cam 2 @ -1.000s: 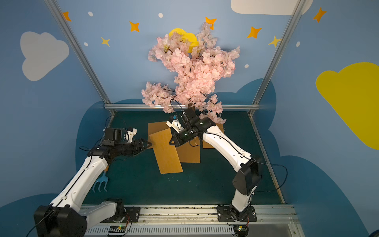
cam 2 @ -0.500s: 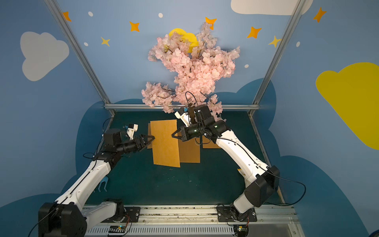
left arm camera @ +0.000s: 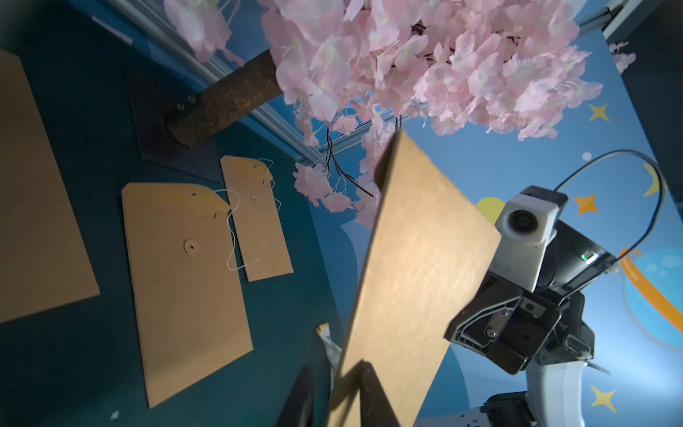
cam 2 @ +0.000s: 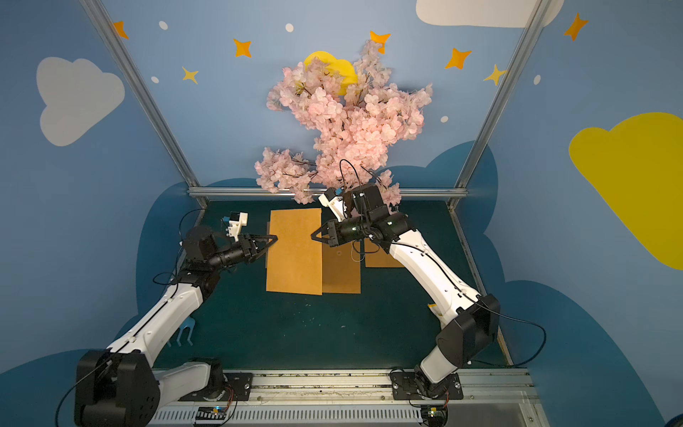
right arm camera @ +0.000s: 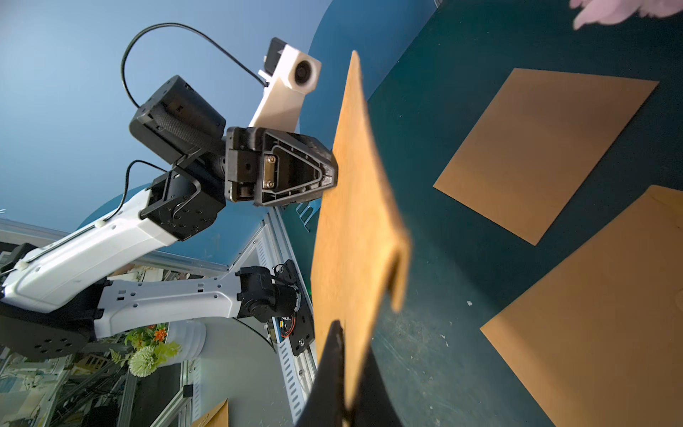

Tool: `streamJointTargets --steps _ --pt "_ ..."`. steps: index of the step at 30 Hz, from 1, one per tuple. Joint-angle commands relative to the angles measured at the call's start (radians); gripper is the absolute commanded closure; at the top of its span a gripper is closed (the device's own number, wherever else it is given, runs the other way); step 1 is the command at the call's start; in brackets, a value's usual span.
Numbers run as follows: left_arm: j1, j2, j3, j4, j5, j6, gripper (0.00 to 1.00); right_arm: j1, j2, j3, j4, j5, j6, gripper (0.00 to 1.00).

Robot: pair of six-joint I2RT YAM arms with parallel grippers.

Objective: Open the file bag
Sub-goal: Pick up the file bag from the center of the board.

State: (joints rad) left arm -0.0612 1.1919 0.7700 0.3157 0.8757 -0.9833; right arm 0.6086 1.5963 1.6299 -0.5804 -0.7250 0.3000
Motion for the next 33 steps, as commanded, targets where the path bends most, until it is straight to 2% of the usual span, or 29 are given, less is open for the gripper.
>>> streamJointTargets --steps 1,7,10,21,28,33 --pt "-0.015 -0.015 0.007 0.047 0.050 -0.015 0.97 0.007 0.035 0.039 0.026 -0.007 0.001 0.92" --pt "-0.015 -0.050 -0.026 0.090 -0.018 -0.035 0.97 -0.003 0.034 0.010 0.067 -0.022 0.047 0.59" --pt "-0.014 -0.092 -0.051 0.098 -0.086 -0.036 0.97 -0.006 0.010 -0.044 0.119 -0.039 0.091 0.51" --pt "0.008 -0.218 -0.092 0.032 -0.265 0.004 0.97 -0.009 -0.136 -0.296 0.280 -0.054 0.233 0.52" --pt "0.015 -0.216 -0.120 0.081 -0.287 -0.029 0.97 0.000 -0.171 -0.437 0.463 -0.107 0.367 0.56" --pt "0.024 -0.225 -0.126 0.103 -0.283 -0.047 0.98 0.005 -0.188 -0.479 0.463 -0.041 0.367 0.56"
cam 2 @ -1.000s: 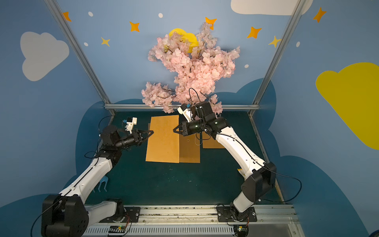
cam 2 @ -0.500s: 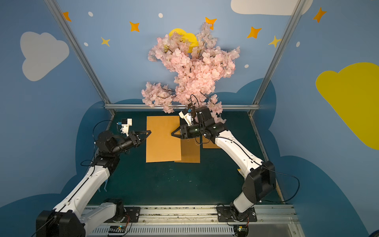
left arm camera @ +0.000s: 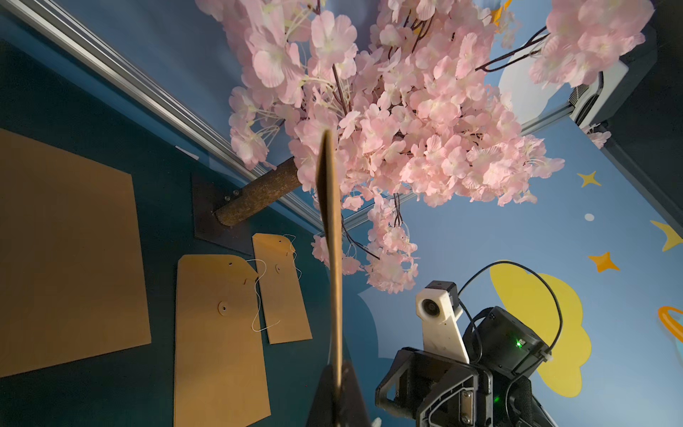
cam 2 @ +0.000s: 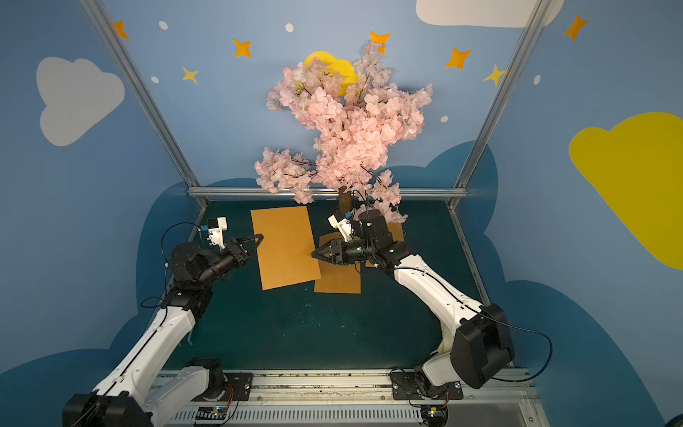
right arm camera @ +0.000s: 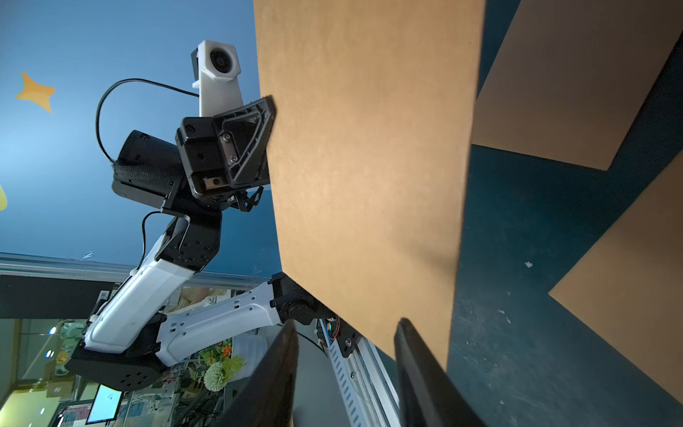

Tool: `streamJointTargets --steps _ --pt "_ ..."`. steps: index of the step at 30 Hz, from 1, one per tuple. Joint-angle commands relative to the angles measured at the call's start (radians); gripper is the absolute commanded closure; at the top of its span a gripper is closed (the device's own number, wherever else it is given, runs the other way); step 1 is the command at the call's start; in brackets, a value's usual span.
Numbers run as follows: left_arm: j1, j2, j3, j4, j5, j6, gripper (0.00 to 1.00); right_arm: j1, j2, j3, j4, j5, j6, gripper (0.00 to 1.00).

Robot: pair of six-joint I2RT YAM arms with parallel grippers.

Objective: Open the file bag
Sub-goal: Pick up the file bag from the center of the board.

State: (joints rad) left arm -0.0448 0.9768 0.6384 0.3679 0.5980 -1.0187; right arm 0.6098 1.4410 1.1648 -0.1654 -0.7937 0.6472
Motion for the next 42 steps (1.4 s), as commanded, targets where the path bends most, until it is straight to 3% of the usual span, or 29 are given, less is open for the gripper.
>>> streamJointTargets --steps 1,23,25,30,32,38,42 --pt "0.012 -0.014 0.006 0.051 -0.002 -0.015 0.98 0.001 -0.038 -0.015 0.023 0.051 0.007 0.55" --pt "0.062 -0.018 -0.037 0.197 0.053 -0.141 0.98 0.030 0.122 0.031 0.165 -0.110 0.092 0.50" --pt "0.065 -0.019 -0.043 0.197 0.054 -0.140 0.97 0.037 0.122 0.035 0.167 -0.119 0.092 0.54" --pt "0.069 -0.013 -0.056 0.196 0.056 -0.135 0.97 0.042 0.111 0.029 0.201 -0.140 0.109 0.79" --pt "0.068 -0.007 -0.060 0.185 0.056 -0.130 0.96 0.042 0.108 0.029 0.206 -0.144 0.111 0.85" --pt "0.069 -0.005 -0.065 0.132 0.078 -0.112 0.79 0.046 0.108 0.042 0.218 -0.156 0.099 1.00" --pt "0.070 -0.030 -0.030 -0.062 0.068 -0.023 0.49 0.048 0.095 0.080 0.128 -0.135 0.033 1.00"
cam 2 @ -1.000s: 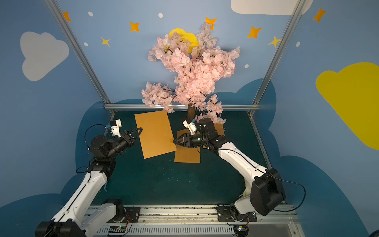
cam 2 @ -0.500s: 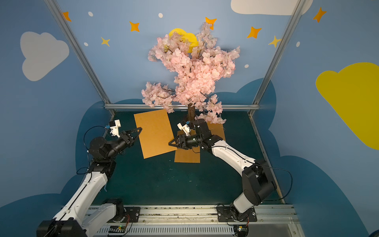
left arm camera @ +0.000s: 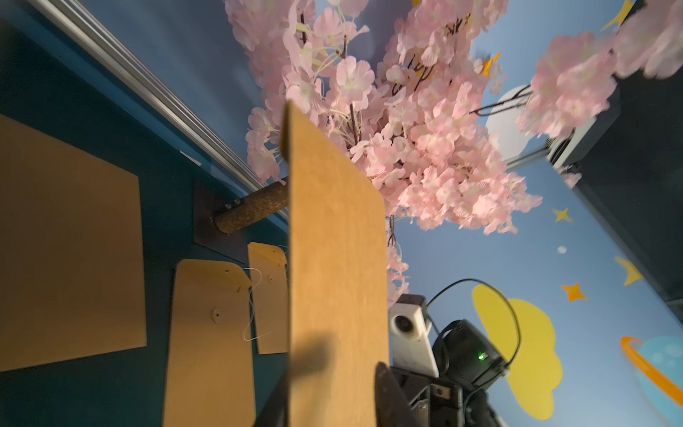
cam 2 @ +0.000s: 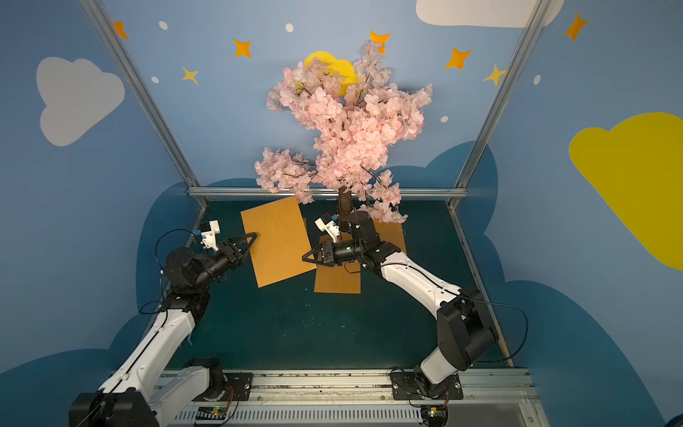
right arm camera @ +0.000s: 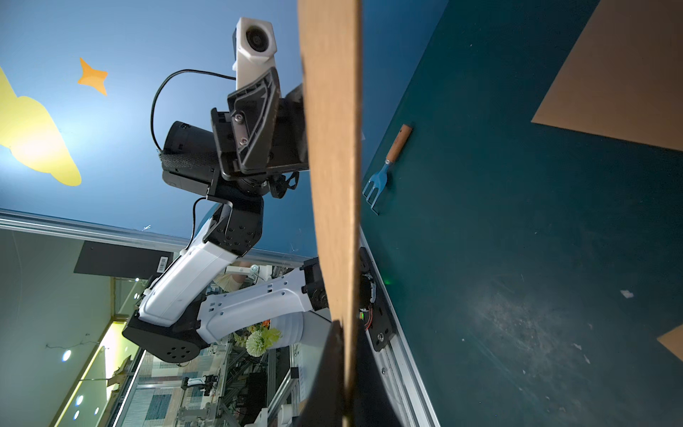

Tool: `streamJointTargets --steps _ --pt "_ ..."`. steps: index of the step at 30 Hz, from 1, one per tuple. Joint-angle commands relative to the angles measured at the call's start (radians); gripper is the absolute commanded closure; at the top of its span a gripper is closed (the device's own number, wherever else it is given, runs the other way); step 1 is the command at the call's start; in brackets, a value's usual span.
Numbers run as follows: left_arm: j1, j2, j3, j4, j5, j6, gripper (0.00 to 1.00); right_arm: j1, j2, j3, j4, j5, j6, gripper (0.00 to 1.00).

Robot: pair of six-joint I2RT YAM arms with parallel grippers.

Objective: Open the file bag
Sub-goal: Pick up the file bag from the center of the board.

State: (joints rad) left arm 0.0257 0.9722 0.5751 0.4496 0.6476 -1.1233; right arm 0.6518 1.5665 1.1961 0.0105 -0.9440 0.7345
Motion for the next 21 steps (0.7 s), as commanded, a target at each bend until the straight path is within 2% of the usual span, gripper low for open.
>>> streamJointTargets --steps 1,3,6,10,15,17,21 --pt "0.002 -0.035 0.050 -0.216 0.003 0.115 0.41 0.007 -0.035 0.065 -0.090 0.028 -0.085 1.00" --pt "0.016 -0.054 0.086 -0.381 -0.049 0.190 0.28 0.011 -0.046 0.114 -0.228 0.069 -0.170 1.00" --pt "0.050 -0.066 0.142 -0.542 -0.090 0.265 0.25 0.016 -0.054 0.175 -0.392 0.122 -0.267 1.00" --pt "0.057 -0.048 0.258 -0.739 -0.160 0.362 0.21 0.047 -0.057 0.241 -0.589 0.269 -0.405 1.00" --pt "0.049 0.058 0.441 -0.926 -0.171 0.446 0.18 0.123 -0.030 0.323 -0.775 0.466 -0.494 1.00" --pt "0.009 0.106 0.530 -1.013 -0.209 0.477 0.15 0.158 -0.014 0.346 -0.818 0.547 -0.505 1.00" --pt "-0.137 0.209 0.729 -1.191 -0.405 0.533 0.15 0.224 0.019 0.358 -0.841 0.672 -0.536 1.00"
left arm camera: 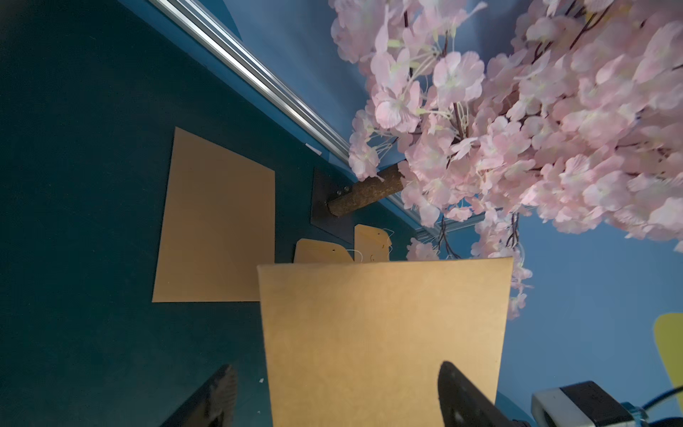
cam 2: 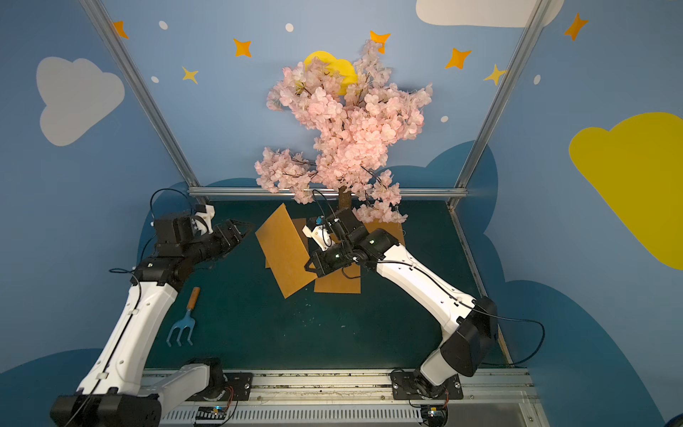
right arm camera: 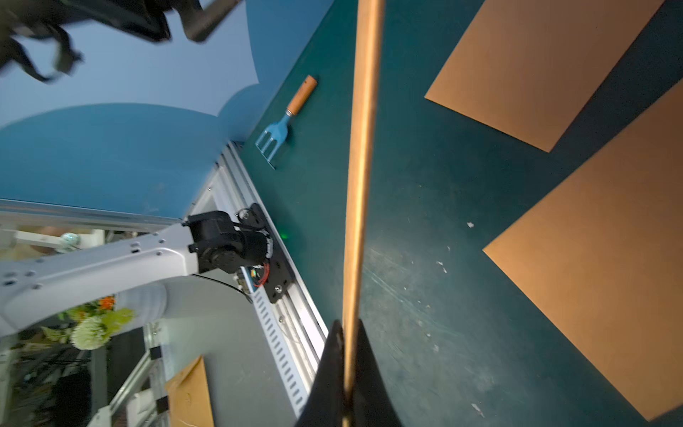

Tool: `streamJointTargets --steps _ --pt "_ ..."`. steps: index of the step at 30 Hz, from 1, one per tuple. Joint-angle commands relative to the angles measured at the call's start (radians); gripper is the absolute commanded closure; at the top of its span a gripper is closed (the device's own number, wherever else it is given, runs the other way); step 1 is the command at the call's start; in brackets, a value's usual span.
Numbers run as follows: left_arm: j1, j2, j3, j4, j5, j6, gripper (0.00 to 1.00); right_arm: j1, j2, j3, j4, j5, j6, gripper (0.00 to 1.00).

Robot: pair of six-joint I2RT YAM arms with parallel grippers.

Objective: Open the file bag
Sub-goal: Pick up the file bag from the center of the board.

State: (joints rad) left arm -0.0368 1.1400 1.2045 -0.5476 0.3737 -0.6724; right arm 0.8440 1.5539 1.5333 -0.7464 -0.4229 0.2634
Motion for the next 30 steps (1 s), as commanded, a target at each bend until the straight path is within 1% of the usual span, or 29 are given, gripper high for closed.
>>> streamJointTargets --steps 1,3,5,8,12,19,22,25,30 --pt "-0.100 0.066 0.140 -0.221 -0.165 0.085 0.14 0.041 0.043 0.030 -0.092 0.170 -0.066 1.00" --pt "-0.154 0.124 0.222 -0.279 -0.228 0.083 0.09 0.058 0.069 0.055 -0.119 0.209 -0.051 1.00" --pt "-0.200 0.171 0.290 -0.330 -0.292 0.086 0.09 0.074 0.086 0.065 -0.120 0.237 -0.057 1.00" --pt "-0.262 0.230 0.382 -0.382 -0.352 0.086 0.10 0.095 0.110 0.086 -0.126 0.261 -0.063 1.00" --pt "-0.327 0.307 0.479 -0.476 -0.457 0.092 0.13 0.119 0.130 0.127 -0.155 0.335 -0.072 1.00" --pt "-0.348 0.406 0.535 -0.497 -0.479 0.057 0.17 0.166 0.157 0.182 -0.185 0.412 -0.103 1.00" --pt "-0.351 0.447 0.567 -0.496 -0.481 0.043 0.23 0.182 0.175 0.204 -0.198 0.424 -0.103 1.00" --pt "-0.360 0.478 0.603 -0.514 -0.491 0.040 0.27 0.190 0.188 0.220 -0.204 0.443 -0.106 1.00" --pt "-0.365 0.479 0.597 -0.525 -0.499 0.028 0.38 0.194 0.199 0.244 -0.208 0.479 -0.110 1.00"
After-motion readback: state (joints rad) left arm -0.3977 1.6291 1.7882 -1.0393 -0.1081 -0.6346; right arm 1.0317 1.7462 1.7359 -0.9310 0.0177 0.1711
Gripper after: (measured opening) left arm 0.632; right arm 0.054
